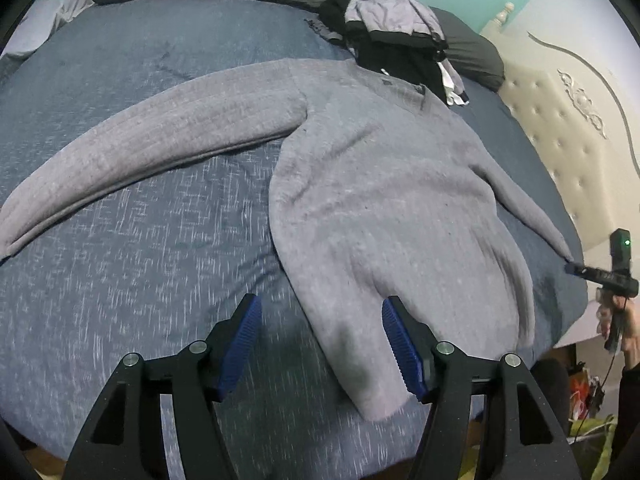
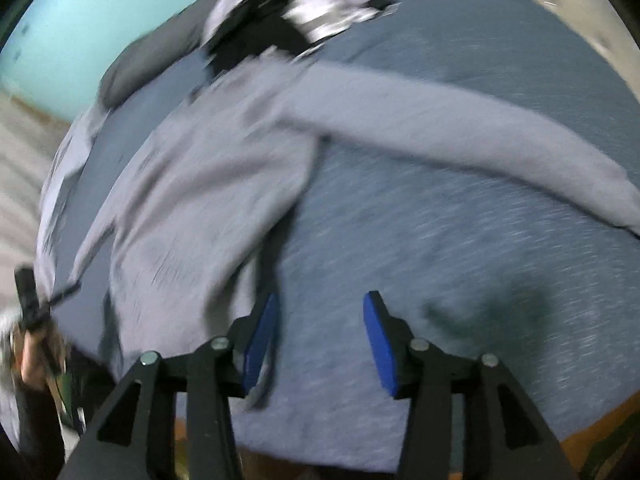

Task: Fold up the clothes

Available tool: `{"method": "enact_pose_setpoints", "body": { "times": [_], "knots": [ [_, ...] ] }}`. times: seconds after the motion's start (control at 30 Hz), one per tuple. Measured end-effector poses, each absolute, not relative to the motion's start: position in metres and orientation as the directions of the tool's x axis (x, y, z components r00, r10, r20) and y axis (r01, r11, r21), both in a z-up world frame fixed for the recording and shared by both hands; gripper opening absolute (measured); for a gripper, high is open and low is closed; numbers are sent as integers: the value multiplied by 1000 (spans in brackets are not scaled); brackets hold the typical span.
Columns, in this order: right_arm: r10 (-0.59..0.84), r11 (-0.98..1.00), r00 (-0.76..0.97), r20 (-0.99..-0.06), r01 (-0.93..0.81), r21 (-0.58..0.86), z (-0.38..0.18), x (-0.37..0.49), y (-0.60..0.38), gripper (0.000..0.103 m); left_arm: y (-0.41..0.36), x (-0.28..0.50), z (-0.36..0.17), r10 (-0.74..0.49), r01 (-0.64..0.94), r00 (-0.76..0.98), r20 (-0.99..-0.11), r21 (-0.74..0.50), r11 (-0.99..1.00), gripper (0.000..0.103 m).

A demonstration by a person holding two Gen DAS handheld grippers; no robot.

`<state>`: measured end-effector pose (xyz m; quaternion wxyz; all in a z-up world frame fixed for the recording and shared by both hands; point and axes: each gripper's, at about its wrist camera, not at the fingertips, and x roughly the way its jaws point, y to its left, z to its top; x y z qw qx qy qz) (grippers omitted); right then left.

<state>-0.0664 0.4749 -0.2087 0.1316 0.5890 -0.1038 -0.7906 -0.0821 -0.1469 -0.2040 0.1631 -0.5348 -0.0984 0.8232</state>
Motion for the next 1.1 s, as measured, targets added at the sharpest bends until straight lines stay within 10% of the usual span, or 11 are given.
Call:
{"method": "enact_pose_setpoints", "body": {
  "times": [0.53, 0.77, 1.1],
  "knots": [
    [-327, -917, -73, -942, 265, 298, -261, -45, 369, 47, -145, -57, -211, 385, -175, -288, -877, -347, -921, 71],
    [-327, -906, -73, -942, 307, 291, -265, -40, 365, 11, -129, -62, -249, 405, -152, -189, -894, -381, -912, 71],
    [-354, -915, -179, -918, 271, 300, -237, -44, 391, 3, -105, -63, -294, 388, -147, -82, -918, -374, -916, 71]
  ]
}}
